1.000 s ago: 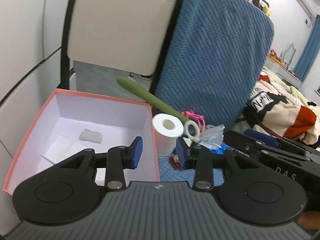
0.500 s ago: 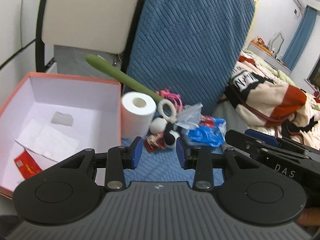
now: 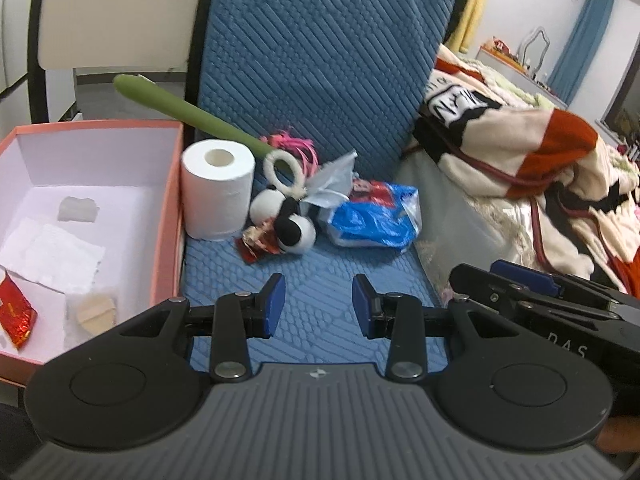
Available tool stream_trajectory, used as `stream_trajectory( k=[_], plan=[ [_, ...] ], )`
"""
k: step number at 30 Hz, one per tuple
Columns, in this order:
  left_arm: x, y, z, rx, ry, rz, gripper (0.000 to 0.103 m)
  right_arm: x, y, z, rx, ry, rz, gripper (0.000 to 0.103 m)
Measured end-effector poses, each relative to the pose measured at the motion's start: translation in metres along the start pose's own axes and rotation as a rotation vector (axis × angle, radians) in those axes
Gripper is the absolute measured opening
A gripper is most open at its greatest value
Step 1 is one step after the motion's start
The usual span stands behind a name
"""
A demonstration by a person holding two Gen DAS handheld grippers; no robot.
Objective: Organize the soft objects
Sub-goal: 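Withdraw both open tools from the box back over the chair seat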
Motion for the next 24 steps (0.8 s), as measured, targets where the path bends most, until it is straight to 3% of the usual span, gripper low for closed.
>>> stream_trajectory(
  k=[9,18,24],
  plan=[
    [-0.013,-0.017,-0.025,0.002,0.032,-0.018,0.042,-0.029,-0.038,-0.013,-0.061,0.031,-0.089,0.054],
    [-0.001,-0.014,-0.056,0.03,0.045,0.024,0.042,-0.022,-0.058,-0.045,-0.029,0.044,-0.186,0.054],
    [0.006,-0.007,-0.074,0.058,0.053,0.034,0.042,-0.01,-0.057,-0.064,-0.01,0.038,-0.185,0.054]
  ],
)
Point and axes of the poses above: each gripper's, at about its wrist camera, not at the fingertips, and z roughly against the way its jaws point, y to its left, x to its top, the point moved 8 cm from there along -z, roughly the way its jaws point, and after that the axes turned 13 degrees about y, right-handed, at the moved point
